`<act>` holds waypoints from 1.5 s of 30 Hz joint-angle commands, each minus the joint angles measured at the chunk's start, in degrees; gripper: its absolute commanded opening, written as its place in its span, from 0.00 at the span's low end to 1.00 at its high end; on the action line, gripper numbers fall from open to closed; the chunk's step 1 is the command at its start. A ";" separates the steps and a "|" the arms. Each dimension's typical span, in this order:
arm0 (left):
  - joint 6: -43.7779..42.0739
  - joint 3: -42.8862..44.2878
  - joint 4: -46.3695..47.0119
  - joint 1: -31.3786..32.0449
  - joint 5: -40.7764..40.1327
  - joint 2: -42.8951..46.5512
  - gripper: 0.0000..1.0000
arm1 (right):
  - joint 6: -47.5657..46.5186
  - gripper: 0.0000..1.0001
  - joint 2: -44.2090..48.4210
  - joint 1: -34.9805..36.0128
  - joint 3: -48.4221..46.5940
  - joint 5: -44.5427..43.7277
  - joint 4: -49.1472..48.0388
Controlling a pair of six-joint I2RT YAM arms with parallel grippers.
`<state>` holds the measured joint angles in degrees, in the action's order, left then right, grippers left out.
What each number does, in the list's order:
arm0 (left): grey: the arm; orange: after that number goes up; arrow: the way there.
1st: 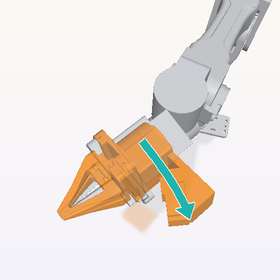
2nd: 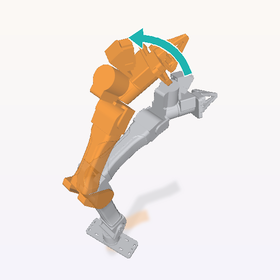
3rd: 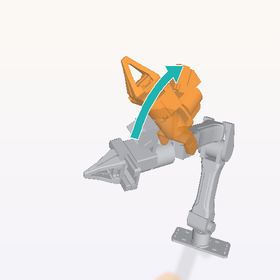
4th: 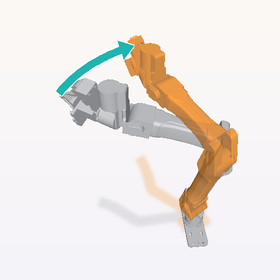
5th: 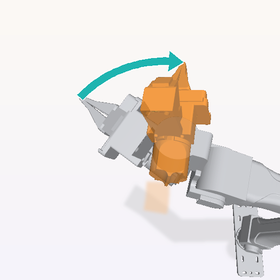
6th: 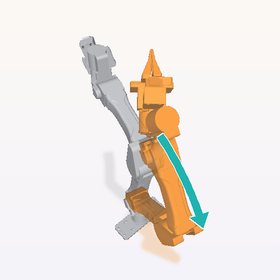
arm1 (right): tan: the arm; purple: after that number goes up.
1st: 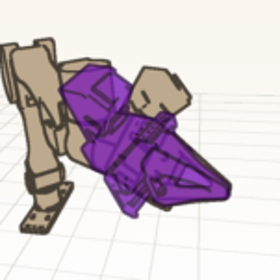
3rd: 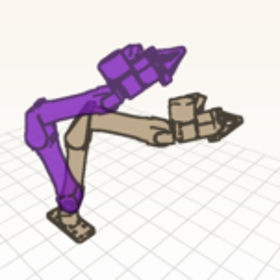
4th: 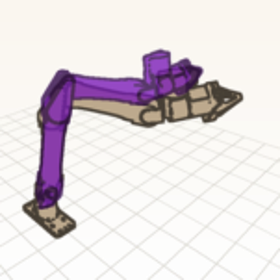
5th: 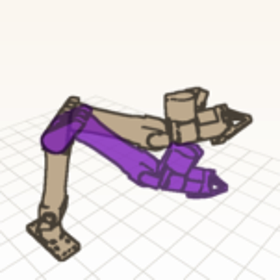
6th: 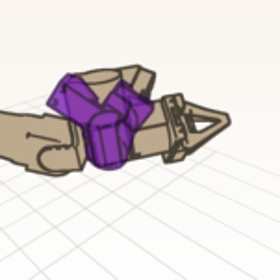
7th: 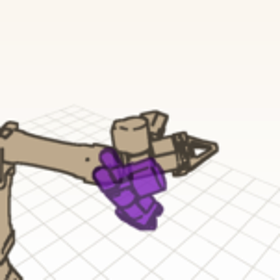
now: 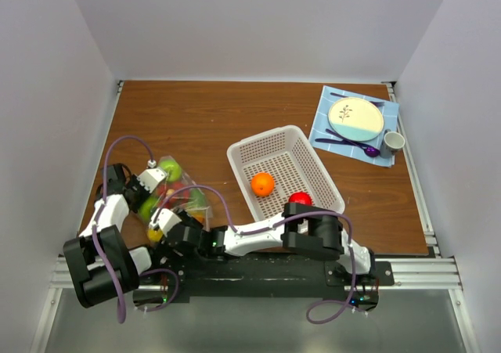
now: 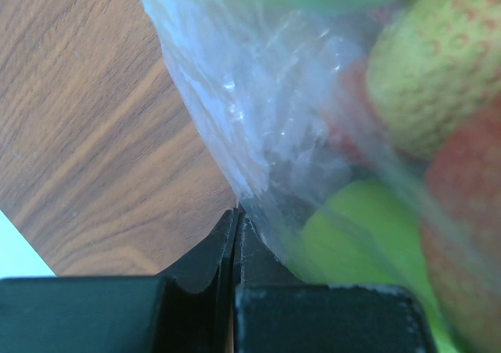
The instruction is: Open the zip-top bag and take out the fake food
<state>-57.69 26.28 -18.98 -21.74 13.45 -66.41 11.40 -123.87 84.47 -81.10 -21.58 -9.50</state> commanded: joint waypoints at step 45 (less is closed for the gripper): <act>5.83 17.76 -24.53 -1.56 9.49 -1.96 0.85 | 47.36 0.05 49.61 -0.52 12.72 -43.26 63.44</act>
<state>-51.86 46.30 -45.78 -22.98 22.15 -66.67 50.81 -74.46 85.91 -66.61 -54.65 46.04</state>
